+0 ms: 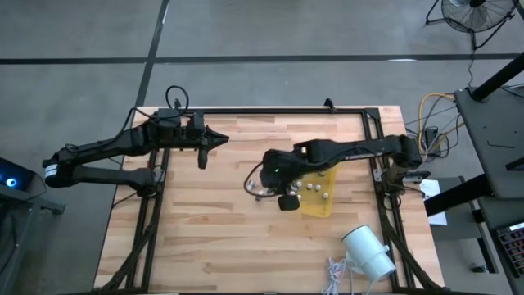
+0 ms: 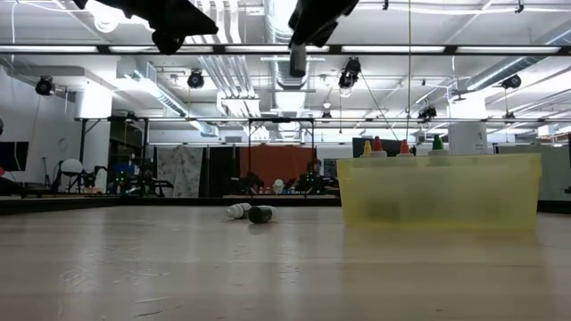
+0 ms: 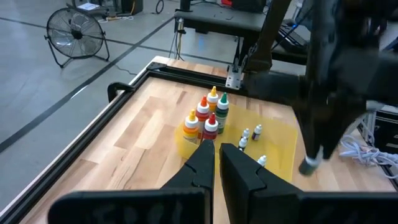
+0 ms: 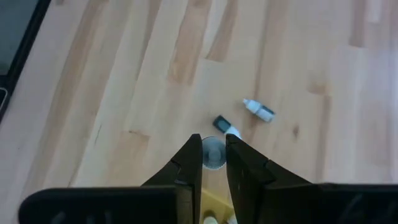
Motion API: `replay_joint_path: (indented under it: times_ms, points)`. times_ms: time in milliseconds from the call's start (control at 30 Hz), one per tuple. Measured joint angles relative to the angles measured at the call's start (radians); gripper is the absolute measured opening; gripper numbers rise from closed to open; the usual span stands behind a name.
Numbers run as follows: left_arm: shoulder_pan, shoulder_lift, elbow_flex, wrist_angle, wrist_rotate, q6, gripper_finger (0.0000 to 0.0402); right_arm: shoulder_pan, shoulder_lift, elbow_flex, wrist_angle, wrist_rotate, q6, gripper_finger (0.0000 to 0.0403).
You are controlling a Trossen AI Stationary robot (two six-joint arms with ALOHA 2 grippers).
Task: Pick & Place food coloring
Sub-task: Put the small green food coloring bottle into the yellow bin
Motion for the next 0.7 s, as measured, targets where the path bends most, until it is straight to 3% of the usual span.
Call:
replay_joint_path:
  times_ms: [700]
  points:
    - [0.000, 0.000, 0.000, 0.008, 0.000, 0.000, 0.0000, -0.007, -0.333, -0.134, -0.101, 0.105, 0.149, 0.0045]
